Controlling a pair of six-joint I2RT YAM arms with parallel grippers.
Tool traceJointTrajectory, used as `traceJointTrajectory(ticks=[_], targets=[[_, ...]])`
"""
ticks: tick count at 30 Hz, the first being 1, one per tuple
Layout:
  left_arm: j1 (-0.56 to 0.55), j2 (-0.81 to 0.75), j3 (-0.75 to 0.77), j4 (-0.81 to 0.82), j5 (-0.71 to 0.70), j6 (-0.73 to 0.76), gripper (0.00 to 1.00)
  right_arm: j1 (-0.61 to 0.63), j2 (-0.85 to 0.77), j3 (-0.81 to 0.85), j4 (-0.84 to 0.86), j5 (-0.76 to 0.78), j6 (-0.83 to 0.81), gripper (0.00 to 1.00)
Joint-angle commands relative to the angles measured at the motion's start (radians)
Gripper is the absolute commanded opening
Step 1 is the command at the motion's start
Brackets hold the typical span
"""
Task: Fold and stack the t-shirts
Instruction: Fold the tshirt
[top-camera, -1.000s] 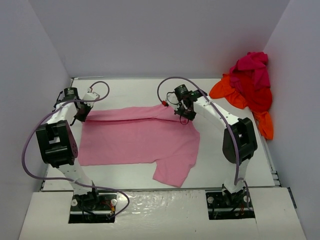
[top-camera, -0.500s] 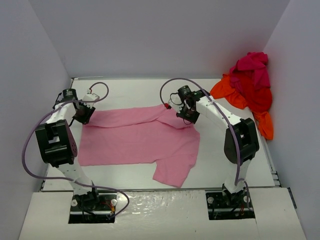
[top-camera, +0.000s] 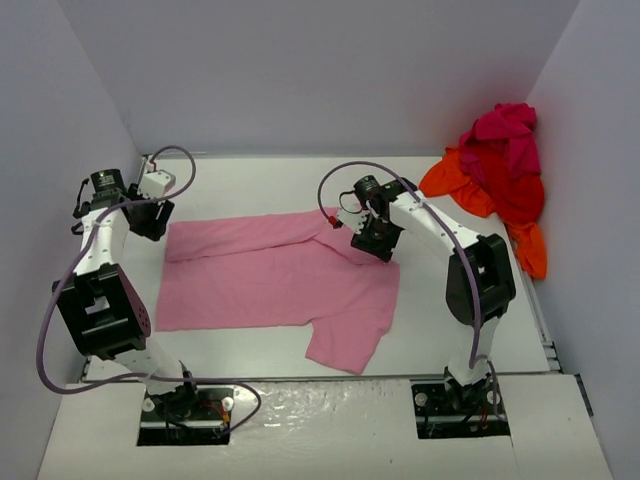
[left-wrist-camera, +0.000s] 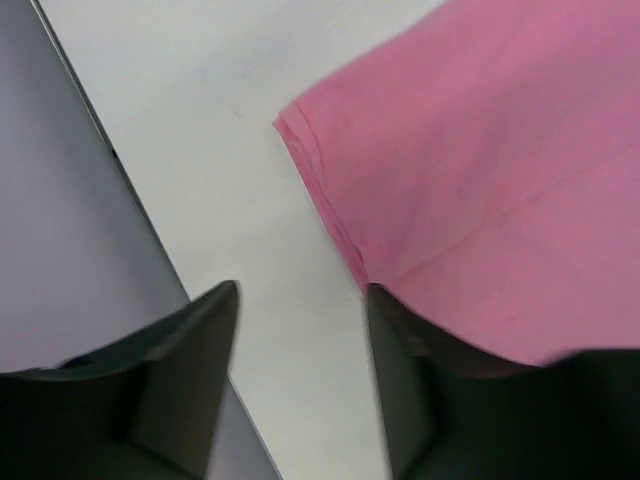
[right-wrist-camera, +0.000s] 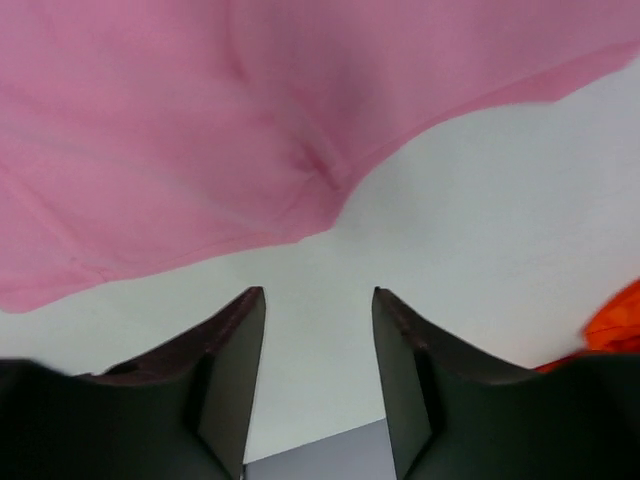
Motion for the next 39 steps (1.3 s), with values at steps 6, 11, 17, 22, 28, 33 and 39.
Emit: traceJointTrajectory(ticks=[6,11,17,22,28,33,39], targets=[[-0.048,0.23,0.289,-0.041,0.034,-0.147,0.0,0.008,0.274,0.412,0.071,0.08,0.061,0.0],[-0.112,0.307,0.343,-0.069,0.027,-0.146,0.0,0.018,0.472,0.595,0.073,0.089,0.064,0.0],[-0.192,0.388,0.387,-0.106,0.02,-0.113,0.0,0.013,0.588,0.687,0.086,0.107,0.069,0.0],[-0.217,0.528,0.511,-0.243,-0.003,-0.095,0.0,0.004,0.623,0.68,0.091,0.135,0.099,0.0],[-0.213,0.623,0.562,-0.295,-0.104,-0.091,0.0,-0.019,0.597,0.573,0.091,0.168,0.119,0.0],[-0.214,0.674,0.598,-0.314,-0.18,-0.119,0.0,-0.063,0.579,0.516,0.09,0.197,0.138,0.0],[-0.221,0.712,0.658,-0.339,-0.271,-0.151,0.0,-0.137,0.583,0.478,0.091,0.226,0.137,0.0]])
